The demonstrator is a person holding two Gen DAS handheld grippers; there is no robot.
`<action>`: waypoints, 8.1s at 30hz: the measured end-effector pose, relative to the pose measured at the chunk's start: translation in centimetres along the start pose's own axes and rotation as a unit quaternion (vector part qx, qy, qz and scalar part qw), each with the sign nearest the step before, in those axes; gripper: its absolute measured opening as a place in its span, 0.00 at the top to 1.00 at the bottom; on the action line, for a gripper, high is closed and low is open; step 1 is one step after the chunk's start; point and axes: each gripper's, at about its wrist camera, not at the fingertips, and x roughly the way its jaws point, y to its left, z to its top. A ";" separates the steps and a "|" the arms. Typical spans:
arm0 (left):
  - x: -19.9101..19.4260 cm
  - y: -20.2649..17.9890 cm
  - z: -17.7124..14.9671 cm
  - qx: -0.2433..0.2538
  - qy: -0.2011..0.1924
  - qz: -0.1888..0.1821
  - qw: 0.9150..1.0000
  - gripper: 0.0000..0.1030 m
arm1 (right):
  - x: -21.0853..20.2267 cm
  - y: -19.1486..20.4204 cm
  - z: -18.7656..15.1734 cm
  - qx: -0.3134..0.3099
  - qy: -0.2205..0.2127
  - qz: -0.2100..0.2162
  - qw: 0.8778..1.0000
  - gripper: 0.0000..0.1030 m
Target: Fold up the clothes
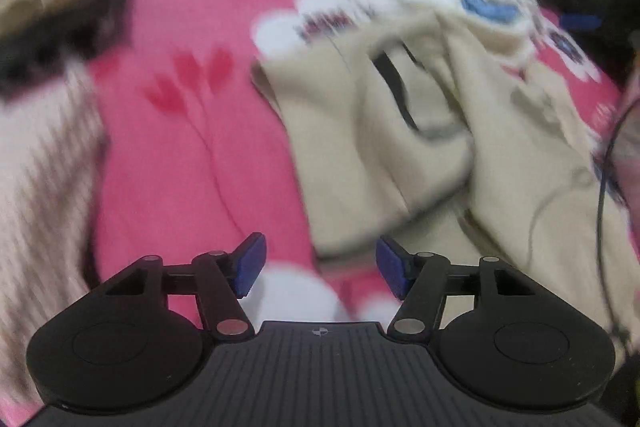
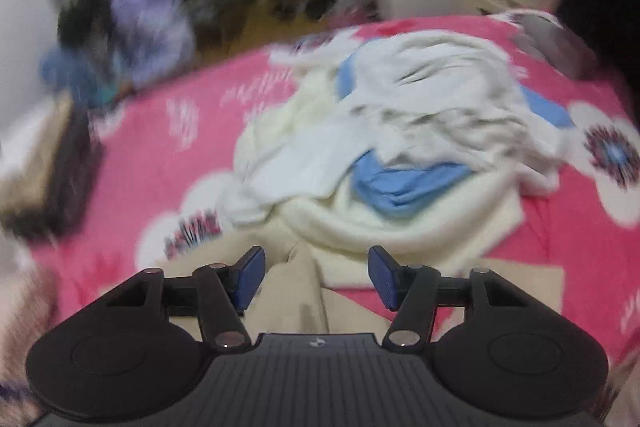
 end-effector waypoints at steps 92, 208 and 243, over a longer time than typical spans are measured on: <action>-5.7 -19.4 12.6 0.244 -0.255 -0.002 0.936 0.96 | -10.5 2.3 -21.8 0.000 0.063 0.089 0.994 0.41; -4.8 6.0 7.5 -0.038 -0.081 0.102 0.991 0.28 | -5.8 -1.4 -2.4 -0.099 -0.001 0.020 0.995 0.09; -7.7 -6.5 -14.8 0.028 -0.006 0.143 0.989 0.49 | -13.0 -12.2 -22.2 0.067 0.064 -0.034 0.995 0.36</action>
